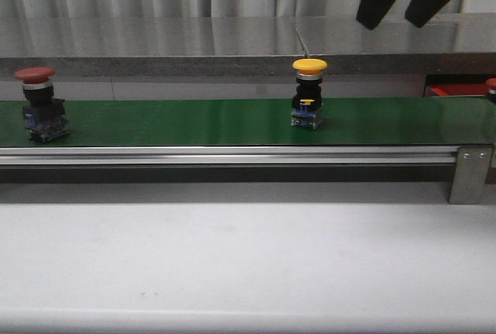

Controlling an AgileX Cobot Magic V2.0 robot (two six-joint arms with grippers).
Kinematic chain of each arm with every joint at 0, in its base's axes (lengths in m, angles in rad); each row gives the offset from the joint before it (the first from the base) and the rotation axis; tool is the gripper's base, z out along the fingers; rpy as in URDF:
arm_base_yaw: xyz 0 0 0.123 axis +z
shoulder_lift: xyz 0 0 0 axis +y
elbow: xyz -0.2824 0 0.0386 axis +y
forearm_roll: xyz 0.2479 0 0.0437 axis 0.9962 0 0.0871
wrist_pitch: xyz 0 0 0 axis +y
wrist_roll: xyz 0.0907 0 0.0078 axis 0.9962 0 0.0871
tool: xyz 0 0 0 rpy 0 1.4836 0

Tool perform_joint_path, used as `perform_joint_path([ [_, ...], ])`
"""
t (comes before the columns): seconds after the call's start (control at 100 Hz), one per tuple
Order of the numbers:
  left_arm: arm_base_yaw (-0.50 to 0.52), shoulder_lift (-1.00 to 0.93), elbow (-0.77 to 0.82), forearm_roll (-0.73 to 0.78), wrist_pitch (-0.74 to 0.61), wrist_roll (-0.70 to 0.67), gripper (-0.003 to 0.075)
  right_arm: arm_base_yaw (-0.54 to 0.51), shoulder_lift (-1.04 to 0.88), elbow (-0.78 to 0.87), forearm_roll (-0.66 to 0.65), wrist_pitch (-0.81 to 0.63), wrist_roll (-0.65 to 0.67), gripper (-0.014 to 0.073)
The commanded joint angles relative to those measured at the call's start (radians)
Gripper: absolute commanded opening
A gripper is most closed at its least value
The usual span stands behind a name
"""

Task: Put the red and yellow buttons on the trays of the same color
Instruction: 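Lower the right gripper onto the yellow button on the belt and grasp it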

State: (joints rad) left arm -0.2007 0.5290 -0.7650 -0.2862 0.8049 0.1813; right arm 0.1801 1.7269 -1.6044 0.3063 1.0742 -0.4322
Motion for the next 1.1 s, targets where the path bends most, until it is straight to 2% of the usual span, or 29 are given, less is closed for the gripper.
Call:
perform_joint_path([
  [0.0,-0.008,0.003,-0.024,-0.021,-0.064,0.000,-0.0020,0.024,-0.010,-0.047,0.021,-0.059,-0.026,0.0603],
  [0.42,-0.008,0.003,-0.024,-0.021,-0.064,0.000,-0.0020,0.064,0.117,-0.049,0.017,-0.219,-0.028,0.0591],
  [0.49,-0.008,0.003,-0.024,-0.021,-0.064,0.000,-0.0020,0.064,0.125,-0.049,0.017,-0.235,-0.028,0.0524],
  [0.66,-0.008,0.003,-0.024,-0.021,-0.064,0.000,-0.0020,0.064,0.134,-0.049,0.017,-0.253,-0.028,0.0195],
  [0.75,-0.008,0.003,-0.024,-0.021,-0.064,0.000,-0.0020,0.064,0.131,-0.049,0.017,-0.265,-0.028,0.0091],
  [0.85,-0.008,0.003,-0.024,-0.021,-0.064,0.000,-0.0020,0.064,0.119,-0.049,0.017,-0.265,-0.028,0.0060],
  [1.09,-0.008,0.003,-0.024,-0.021,-0.064,0.000,-0.0020,0.043,0.022,0.004,0.019,-0.287,-0.004,0.0059],
])
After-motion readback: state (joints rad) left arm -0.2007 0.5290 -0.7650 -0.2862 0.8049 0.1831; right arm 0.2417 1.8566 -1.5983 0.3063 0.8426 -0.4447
